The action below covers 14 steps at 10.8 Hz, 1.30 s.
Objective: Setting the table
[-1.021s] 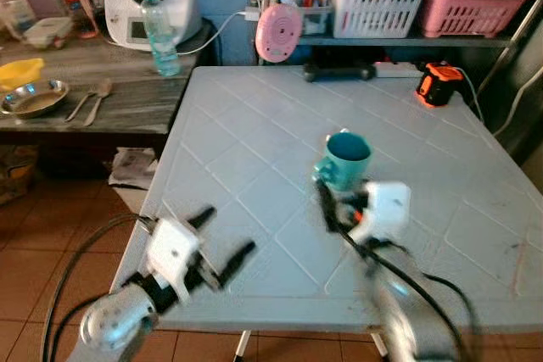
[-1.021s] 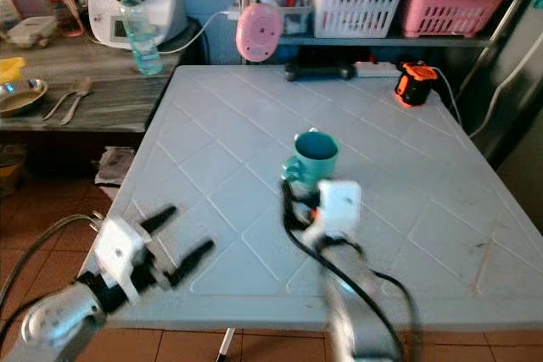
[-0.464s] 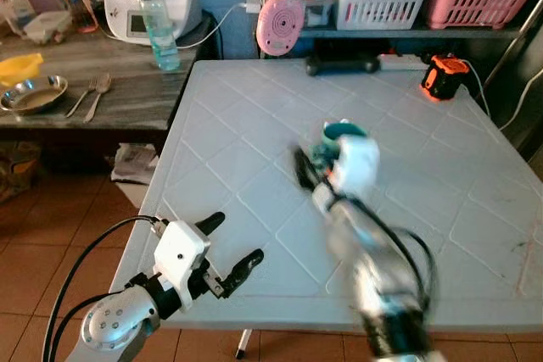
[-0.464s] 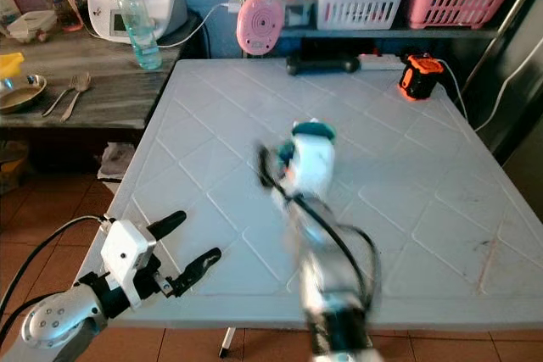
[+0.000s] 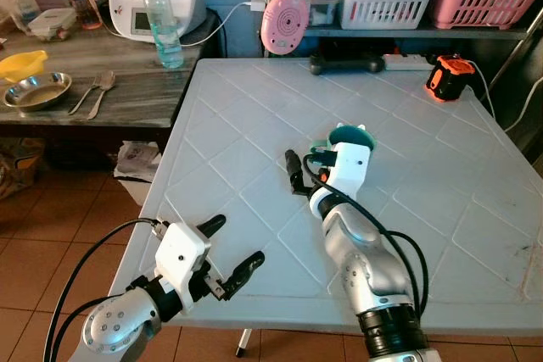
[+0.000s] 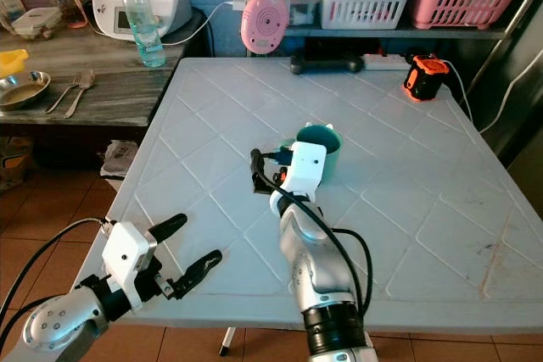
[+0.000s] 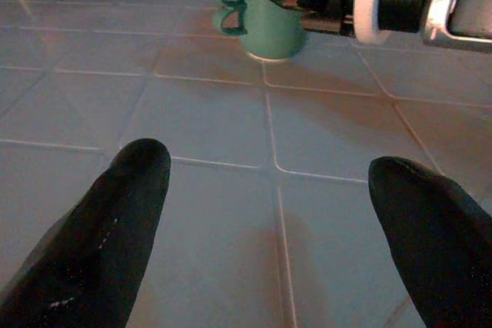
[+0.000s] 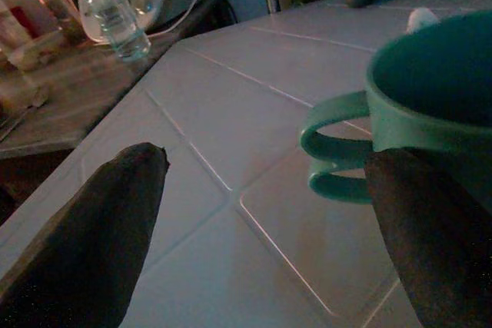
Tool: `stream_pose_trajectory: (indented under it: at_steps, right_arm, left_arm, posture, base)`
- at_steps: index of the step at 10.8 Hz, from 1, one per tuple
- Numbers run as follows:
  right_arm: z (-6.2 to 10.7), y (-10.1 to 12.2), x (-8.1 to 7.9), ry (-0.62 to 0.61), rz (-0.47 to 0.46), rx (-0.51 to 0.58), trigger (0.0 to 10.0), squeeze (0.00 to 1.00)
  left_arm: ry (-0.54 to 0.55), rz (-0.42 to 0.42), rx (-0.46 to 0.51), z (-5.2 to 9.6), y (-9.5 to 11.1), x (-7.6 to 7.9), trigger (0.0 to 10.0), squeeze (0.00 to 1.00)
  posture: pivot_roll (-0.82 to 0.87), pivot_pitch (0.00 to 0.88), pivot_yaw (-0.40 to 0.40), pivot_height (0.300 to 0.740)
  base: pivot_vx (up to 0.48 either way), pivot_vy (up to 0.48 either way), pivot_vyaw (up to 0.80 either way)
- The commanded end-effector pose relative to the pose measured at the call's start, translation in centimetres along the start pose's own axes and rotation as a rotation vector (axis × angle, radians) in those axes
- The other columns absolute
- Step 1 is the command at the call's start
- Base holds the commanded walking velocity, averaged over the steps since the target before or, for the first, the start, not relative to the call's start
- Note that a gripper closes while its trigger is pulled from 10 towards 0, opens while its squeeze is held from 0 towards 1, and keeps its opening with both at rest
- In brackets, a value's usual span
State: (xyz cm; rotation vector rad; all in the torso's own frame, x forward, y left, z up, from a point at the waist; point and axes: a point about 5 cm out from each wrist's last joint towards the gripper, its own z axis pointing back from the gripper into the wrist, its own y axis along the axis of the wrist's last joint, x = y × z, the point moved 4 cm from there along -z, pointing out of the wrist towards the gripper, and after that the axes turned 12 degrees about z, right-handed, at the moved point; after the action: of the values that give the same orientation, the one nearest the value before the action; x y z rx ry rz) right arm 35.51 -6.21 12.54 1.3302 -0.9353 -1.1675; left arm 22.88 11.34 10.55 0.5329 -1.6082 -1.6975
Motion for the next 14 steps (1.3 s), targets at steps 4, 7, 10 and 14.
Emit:
stream_pose_trajectory:
  at_steps: [4,7,10,14]
  right_arm:
    - [1.9,-1.5,3.0,-0.074,0.037,-0.02,10.0,0.0]
    - [1.9,-1.3,6.7,-0.155,0.1,-0.014,10.0,0.0]
    - [1.0,-0.8,6.4,-0.118,0.104,-0.011,10.0,0.0]
    - [3.0,-2.6,3.3,-0.013,0.179,-0.015,10.0,0.0]
  left_arm:
    - [0.019,0.0,0.004,-0.1,0.1,-0.5,10.0,0.0]
    - [0.036,0.004,0.008,-0.1,0.2,-0.8,10.0,0.0]
    - [0.047,0.005,0.003,0.1,0.2,-1.1,10.0,0.0]
    - [0.061,0.0,0.014,0.1,0.6,-1.1,10.0,0.0]
  posture:
    - [0.15,0.035,0.025,0.74]
    - [0.16,0.03,0.03,0.74]
    - [0.16,0.027,0.034,0.74]
    - [0.17,0.019,0.03,0.74]
  base:
    - [0.0,0.0,0.0]
    - [0.0,0.0,0.0]
    - [0.0,0.0,0.0]
    - [0.0,0.0,0.0]
